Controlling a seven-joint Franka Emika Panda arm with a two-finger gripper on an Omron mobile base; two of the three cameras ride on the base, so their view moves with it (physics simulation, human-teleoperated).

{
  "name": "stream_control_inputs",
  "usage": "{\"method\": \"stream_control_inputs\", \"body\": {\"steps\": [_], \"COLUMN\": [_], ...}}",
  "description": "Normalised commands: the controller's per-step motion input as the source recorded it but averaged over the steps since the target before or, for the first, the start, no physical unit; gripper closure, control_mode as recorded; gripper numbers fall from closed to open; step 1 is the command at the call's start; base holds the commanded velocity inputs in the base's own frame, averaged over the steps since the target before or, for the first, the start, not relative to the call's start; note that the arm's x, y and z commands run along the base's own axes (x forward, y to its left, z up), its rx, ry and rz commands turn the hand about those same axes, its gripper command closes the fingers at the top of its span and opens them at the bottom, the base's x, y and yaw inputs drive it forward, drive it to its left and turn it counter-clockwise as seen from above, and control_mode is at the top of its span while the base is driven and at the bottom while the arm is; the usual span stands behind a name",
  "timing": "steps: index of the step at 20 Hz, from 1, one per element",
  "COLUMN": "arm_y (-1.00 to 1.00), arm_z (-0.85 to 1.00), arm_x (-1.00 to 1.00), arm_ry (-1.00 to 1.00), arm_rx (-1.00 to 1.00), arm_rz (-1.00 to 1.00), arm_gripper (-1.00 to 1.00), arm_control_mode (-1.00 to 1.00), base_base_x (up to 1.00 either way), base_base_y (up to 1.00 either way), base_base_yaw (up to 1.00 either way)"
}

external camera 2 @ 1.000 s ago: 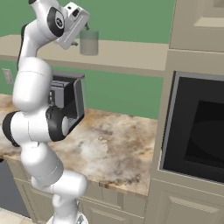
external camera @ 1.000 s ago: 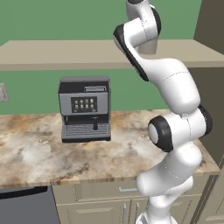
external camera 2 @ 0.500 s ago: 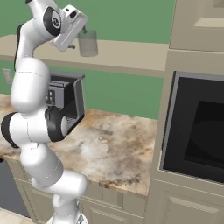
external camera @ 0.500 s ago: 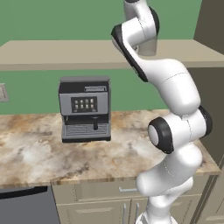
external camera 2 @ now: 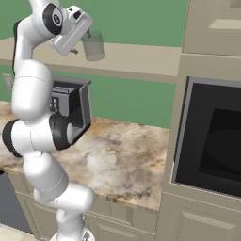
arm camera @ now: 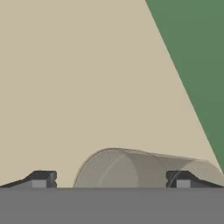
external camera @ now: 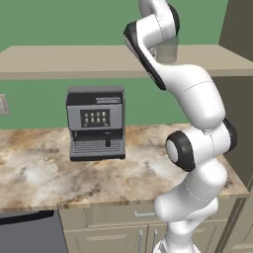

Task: There is a bowl on the dining counter. Grab a lemon wedge from the fridge and place it in the bowl. Then get the liquor bottle and glass cup from the cabinet and place them next to the bowl.

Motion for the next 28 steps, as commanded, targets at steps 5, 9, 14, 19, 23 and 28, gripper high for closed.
{"method": "stream_control_inputs", "body": {"steps": [5, 9, 14, 19, 23, 28], "arm_y": [0.0, 0.0, 0.0, -0.03, -0.06, -0.01], "arm_z": [-0.27, -0.28, -0.2, -0.09, -0.05, -0.01], "arm_x": [0.0, 0.0, 0.0, 0.0, 0.0, -0.07], "arm_ry": [0.07, 0.07, 0.03, 0.0, 0.0, -0.07], "arm_rx": [0.0, 0.0, 0.0, 0.0, 0.0, 0.0], "arm_rz": [0.0, 0.0, 0.0, 0.01, 0.01, 0.01], "arm_gripper": [-1.0, -1.0, 1.0, 1.0, 1.0, 1.0], "arm_control_mode": [-1.0, -1.0, -1.0, -1.0, -1.0, -1.0], "base_base_x": [0.0, 0.0, 0.0, 0.0, 0.0, 0.0], "base_base_y": [0.0, 0.0, 0.0, 0.0, 0.0, 0.0], "base_base_yaw": [0.0, 0.0, 0.0, 0.0, 0.0, 0.0]}}
